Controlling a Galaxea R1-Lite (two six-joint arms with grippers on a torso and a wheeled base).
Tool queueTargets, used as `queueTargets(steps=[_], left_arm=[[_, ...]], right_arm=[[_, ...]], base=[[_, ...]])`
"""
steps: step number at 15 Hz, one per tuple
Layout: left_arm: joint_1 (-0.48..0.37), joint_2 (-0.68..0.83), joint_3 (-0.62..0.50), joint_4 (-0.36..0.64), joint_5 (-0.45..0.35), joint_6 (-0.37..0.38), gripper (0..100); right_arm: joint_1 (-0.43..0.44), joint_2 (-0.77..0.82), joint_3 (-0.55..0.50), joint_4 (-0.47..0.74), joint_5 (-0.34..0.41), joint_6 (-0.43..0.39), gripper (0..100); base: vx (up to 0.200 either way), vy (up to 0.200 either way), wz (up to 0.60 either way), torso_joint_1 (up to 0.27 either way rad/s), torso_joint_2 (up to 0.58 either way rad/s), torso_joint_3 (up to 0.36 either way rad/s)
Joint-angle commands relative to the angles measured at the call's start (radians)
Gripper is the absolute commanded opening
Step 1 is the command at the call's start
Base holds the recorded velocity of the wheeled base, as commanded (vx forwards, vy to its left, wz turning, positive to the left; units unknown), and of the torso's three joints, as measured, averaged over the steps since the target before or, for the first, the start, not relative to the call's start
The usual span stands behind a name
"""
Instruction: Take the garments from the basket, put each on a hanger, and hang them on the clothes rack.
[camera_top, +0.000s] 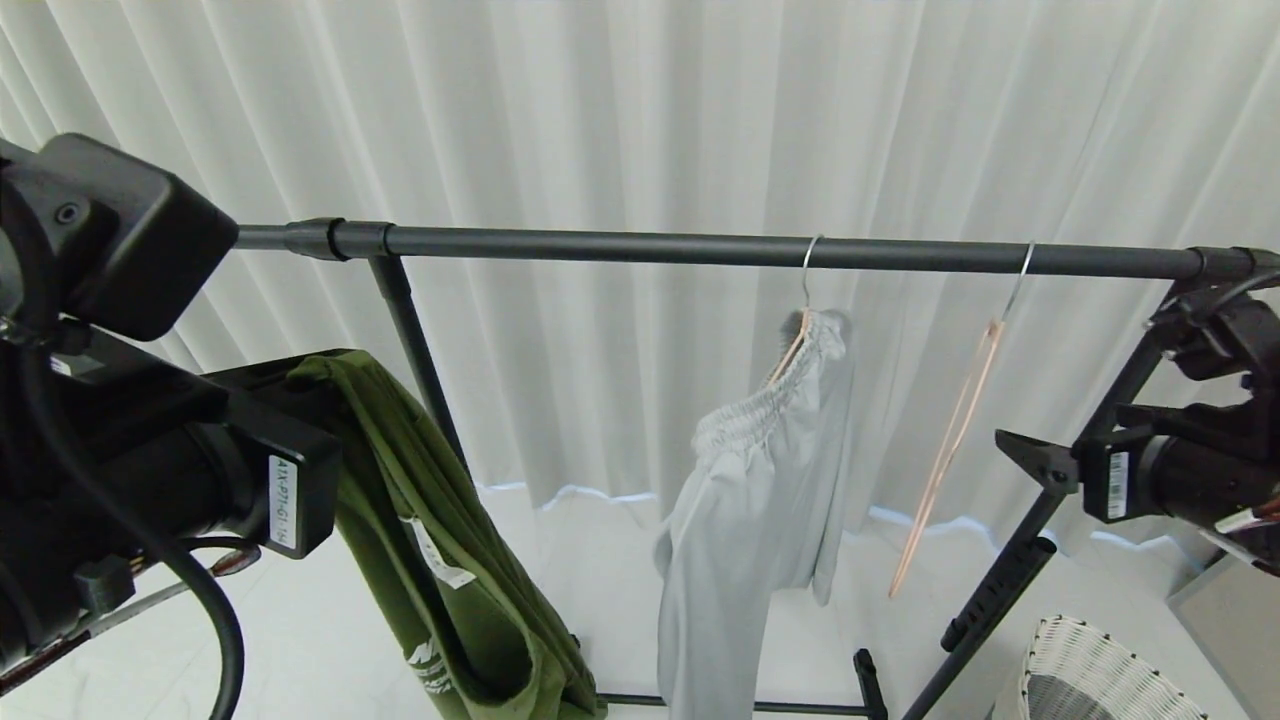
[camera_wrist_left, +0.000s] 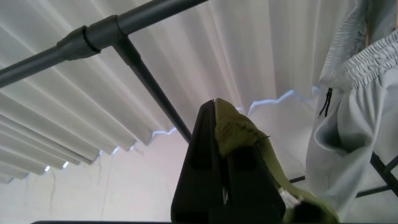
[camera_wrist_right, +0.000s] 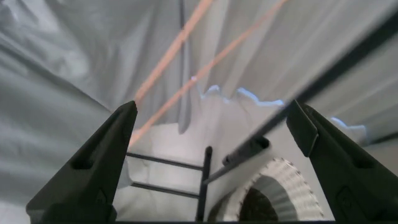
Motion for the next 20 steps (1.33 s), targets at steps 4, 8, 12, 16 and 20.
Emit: queueTargets(steps=[4,8,12,16,20], left_arm=[[0.003,-0.023,0.02,0.0,0.002,0.0,0],[0.003,-0.023,0.023,0.0,0.0,-0.002,0],[0.003,-0.023,0.042,0.0,0.0,-0.002,0],[0.003,-0.023,0.043,0.0,0.0,-0.002,0],[0.003,-0.024,0.043,0.0,0.0,-0.002,0]], right_arm=[[0.011,0.205,-0.092,-0.025,-0.004,0.001,100],[-0.015,0.234,-0.089,-0.025,-0.007,0.001,100],[-0.048,0.231,-0.086,-0.024,-0.01,0.001,100],[-0.051,0.228,-0.088,-0.025,-0.024,0.006,100],[-0.043,0.224,-0.088,-0.022,-0.022,0.113,100]], base=[[0.0,0.0,0.0,0.0,0.0,0.0],[0.0,0.0,0.0,0.0,0.0,0.0],[0.0,0.0,0.0,0.0,0.0,0.0],[0.0,0.0,0.0,0.0,0.0,0.0],[0.0,0.0,0.0,0.0,0.0,0.0]])
